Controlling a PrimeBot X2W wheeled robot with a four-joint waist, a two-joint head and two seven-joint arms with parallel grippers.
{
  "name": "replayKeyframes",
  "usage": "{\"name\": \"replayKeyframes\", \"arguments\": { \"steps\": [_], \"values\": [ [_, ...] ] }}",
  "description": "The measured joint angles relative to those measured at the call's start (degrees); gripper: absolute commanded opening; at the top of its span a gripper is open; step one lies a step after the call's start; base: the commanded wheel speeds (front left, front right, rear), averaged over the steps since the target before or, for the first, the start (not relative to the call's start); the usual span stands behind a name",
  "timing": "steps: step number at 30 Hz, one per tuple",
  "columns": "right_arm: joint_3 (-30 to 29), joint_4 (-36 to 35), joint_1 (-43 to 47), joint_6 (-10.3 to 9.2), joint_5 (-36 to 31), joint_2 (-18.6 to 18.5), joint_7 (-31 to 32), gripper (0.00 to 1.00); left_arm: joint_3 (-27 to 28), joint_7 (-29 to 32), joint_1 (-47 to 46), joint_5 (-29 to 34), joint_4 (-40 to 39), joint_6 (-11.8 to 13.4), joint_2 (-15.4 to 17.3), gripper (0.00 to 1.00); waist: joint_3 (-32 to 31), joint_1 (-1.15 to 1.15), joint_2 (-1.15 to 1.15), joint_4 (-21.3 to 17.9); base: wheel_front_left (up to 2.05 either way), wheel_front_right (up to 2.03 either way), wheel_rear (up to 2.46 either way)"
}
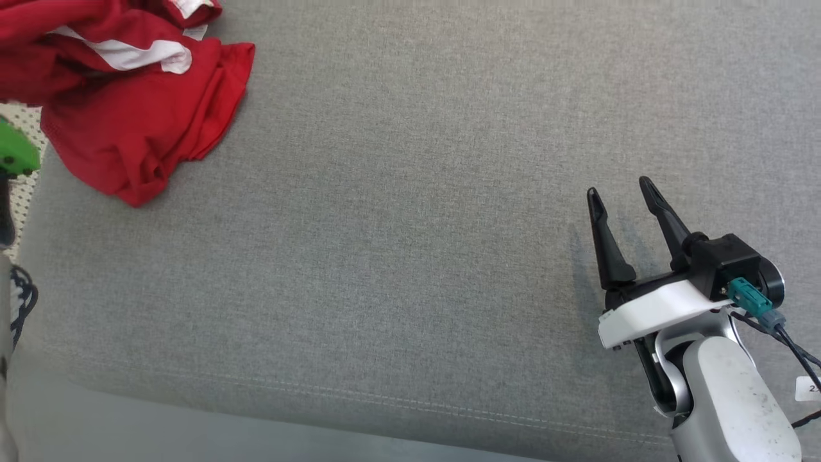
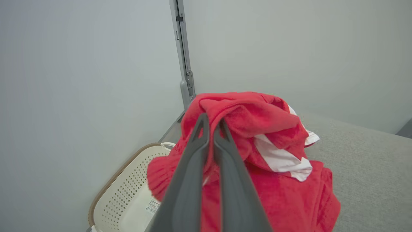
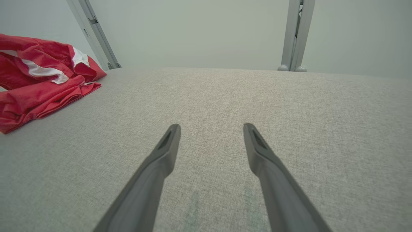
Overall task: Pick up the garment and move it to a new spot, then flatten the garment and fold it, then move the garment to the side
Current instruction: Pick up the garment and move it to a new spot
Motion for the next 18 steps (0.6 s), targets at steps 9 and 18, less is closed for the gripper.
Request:
{"name": "replayKeyframes", "arguments": {
  "steps": [9,18],
  "values": [
    [-1.3,1.0,1.5,0.0,0.7,1.4,-1.5,1.0,-2.4,-1.7,4.0,1.8,-15.9,1.8,-3.2,0.0,-5.4,0.0,0.0,0.0,0.0,0.0,0.0],
    [-2.0,1.2,3.4,0.0,1.2,2.4,-2.3,1.0,-7.1,6.0,19.8,2.7,-41.8,7.7,-5.9,0.0,-8.5,-0.01,0.0,-3.7,0.0,0.0,0.0]
  ]
}}
